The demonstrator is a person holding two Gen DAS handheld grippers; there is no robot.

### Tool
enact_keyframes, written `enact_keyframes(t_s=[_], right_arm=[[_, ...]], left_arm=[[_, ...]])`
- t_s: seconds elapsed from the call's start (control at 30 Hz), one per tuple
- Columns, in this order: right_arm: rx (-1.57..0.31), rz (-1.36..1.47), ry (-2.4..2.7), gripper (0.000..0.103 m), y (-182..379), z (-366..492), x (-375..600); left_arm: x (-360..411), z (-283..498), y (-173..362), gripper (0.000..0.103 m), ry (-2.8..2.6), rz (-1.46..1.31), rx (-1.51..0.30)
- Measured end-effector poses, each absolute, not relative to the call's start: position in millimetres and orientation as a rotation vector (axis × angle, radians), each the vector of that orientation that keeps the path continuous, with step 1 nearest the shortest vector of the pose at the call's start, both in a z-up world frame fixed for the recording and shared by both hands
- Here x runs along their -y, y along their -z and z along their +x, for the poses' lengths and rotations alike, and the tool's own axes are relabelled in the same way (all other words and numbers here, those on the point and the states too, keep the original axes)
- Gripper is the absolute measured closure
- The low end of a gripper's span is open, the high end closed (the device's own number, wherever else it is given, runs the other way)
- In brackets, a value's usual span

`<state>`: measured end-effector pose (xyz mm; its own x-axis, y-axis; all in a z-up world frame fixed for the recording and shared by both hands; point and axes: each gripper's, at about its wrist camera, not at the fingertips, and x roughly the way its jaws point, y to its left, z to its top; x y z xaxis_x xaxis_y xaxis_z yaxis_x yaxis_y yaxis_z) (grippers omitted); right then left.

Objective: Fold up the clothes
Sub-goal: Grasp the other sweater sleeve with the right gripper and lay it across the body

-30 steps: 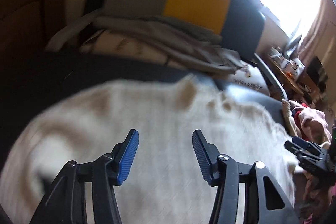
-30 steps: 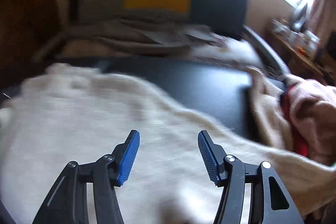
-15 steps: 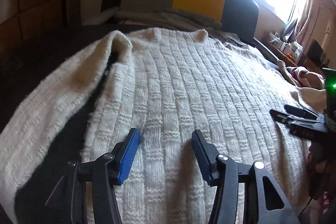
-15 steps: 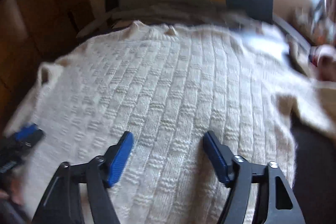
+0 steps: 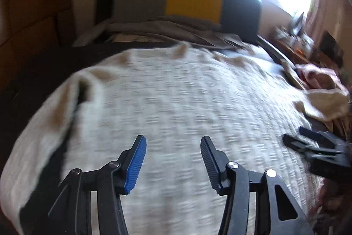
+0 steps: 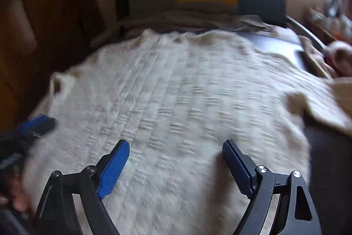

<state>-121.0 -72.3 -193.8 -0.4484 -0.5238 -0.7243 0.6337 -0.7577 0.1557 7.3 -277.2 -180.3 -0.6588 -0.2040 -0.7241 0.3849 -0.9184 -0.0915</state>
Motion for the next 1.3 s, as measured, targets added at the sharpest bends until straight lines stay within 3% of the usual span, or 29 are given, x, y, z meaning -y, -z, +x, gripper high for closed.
enact_keyframes(t_s=[0.23, 0.47, 0.6, 0.7, 0.73, 0.8, 0.87, 0.93, 1.07, 1.3], right_arm=[[-0.002, 1.069, 2.444, 0.016, 168, -155, -98], [0.850, 0.971, 2.606, 0.016, 147, -247, -305], [1.092, 0.875, 2.593, 0.019, 161, -279, -344], [1.189, 0.862, 2.597, 0.035, 173, -294, -353], [1.205, 0.861, 2.589, 0.039, 175, -298, -352], [1.207, 0.878, 2.607, 0.066, 178, -303, -352], [1.214, 0.893, 2.606, 0.079, 176, -303, -350], [1.159, 0.894, 2.631, 0.082, 167, -300, -345], [0.868, 0.858, 2.704, 0.091, 124, -284, -312], [0.712, 0.918, 2.440, 0.092, 105, -280, -196]], left_arm=[[258, -25, 213, 0.046, 2.607, 1.147, -0.291], [262, -28, 216, 0.044, 2.614, 1.139, -0.335], [260, -30, 217, 0.043, 2.603, 1.137, -0.318], [259, -26, 215, 0.042, 2.600, 1.137, -0.319], [260, -27, 215, 0.042, 2.600, 1.137, -0.317], [259, -27, 215, 0.042, 2.598, 1.137, -0.314], [260, -27, 215, 0.041, 2.598, 1.136, -0.315], [260, -27, 215, 0.041, 2.600, 1.134, -0.321], [261, -27, 215, 0.041, 2.605, 1.130, -0.330], [264, -26, 213, 0.041, 2.599, 1.146, -0.367]])
